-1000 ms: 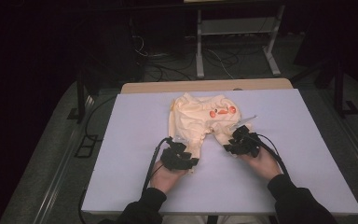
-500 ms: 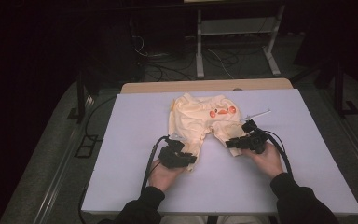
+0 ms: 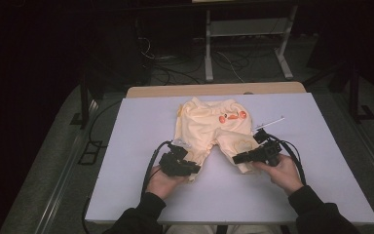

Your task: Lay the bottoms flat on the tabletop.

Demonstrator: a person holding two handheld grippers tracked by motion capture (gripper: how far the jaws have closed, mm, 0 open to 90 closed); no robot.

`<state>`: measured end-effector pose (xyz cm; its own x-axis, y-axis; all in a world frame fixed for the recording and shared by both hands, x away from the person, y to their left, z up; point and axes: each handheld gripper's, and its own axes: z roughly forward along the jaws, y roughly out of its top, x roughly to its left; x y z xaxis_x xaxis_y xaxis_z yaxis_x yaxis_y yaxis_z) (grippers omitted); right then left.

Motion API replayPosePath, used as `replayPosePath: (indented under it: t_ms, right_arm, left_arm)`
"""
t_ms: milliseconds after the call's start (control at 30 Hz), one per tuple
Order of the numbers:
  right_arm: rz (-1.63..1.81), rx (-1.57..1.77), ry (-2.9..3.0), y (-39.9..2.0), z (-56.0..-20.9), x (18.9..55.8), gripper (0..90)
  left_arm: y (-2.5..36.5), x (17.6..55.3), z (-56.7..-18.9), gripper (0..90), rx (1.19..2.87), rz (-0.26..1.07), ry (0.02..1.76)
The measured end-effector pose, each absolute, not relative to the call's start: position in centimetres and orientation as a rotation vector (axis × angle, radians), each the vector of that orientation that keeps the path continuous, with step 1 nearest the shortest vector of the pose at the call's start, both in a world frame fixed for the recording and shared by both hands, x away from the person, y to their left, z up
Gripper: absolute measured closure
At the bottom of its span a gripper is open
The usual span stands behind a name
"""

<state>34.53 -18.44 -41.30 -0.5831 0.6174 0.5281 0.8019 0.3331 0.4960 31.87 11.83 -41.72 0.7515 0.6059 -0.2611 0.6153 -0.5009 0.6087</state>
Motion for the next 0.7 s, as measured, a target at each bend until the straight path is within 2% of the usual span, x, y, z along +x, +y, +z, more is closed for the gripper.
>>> replayPosePath:
  t_ms: [267, 700]
  right_arm:
    - [-0.942, -1.182, -2.369, -17.4, -41.9, 32.8, 72.8]
    - [-0.891, -1.145, -2.372, -16.5, -42.6, 32.6, 72.4]
  left_arm:
    - [11.7, 31.3, -41.8, 74.1, 2.296, -0.05, 0.847]
    - [9.2, 31.3, -42.0, 72.8, 2.41, -0.072, 0.748]
